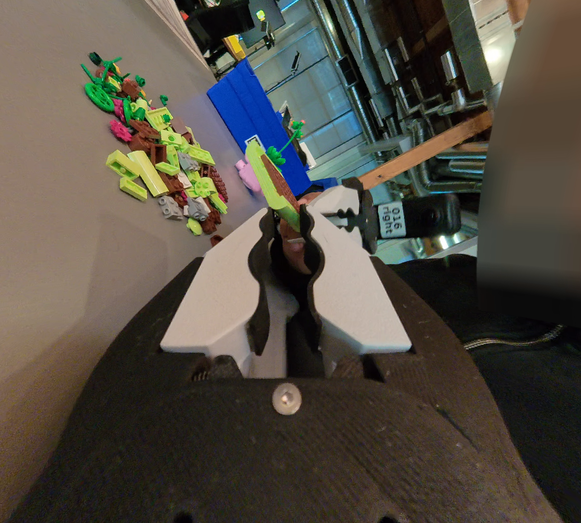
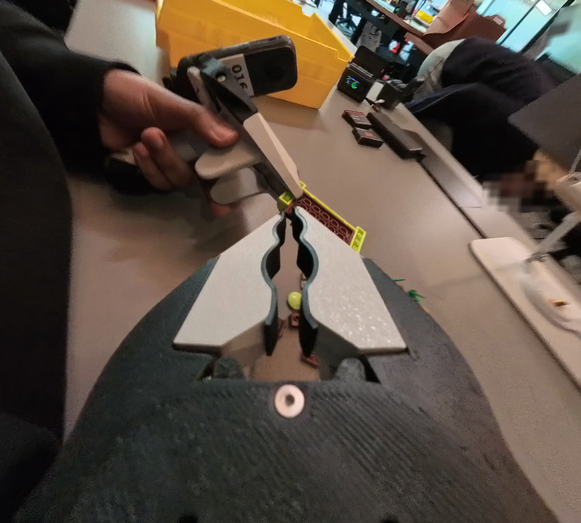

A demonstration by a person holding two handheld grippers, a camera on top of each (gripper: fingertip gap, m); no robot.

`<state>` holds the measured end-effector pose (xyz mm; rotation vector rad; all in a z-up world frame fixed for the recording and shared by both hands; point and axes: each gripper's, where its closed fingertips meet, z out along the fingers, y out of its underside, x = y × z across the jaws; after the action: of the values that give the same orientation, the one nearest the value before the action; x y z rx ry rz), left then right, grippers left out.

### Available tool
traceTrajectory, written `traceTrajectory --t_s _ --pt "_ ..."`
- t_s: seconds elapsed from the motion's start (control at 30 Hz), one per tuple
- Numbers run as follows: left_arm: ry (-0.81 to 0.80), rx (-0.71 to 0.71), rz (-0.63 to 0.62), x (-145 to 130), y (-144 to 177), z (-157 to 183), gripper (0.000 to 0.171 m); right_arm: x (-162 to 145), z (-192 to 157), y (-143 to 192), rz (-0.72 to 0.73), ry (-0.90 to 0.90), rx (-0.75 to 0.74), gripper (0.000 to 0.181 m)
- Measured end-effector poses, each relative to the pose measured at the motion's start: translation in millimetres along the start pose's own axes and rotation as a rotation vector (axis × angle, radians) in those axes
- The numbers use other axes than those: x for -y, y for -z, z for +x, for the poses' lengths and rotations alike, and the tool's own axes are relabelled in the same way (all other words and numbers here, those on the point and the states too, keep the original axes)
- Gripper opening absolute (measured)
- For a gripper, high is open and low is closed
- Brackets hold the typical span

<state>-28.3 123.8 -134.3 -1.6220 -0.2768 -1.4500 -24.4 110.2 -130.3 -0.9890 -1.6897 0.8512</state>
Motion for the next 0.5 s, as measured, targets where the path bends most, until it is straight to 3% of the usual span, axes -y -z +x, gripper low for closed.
traceTrajectory --t_s 0.2,0.5 --pt "-0.063 0.052 -0.003 0.5 -1.5 -4.7 0.015 -1.1 0.2 -2.5 0.046 -0.164 0.072 0.000" --pt "-0.088 0.117 0.035 6.9 2.8 -12.1 0.007 -16.4 5.1 -14.0 -0.148 0.430 -0.238 0.004"
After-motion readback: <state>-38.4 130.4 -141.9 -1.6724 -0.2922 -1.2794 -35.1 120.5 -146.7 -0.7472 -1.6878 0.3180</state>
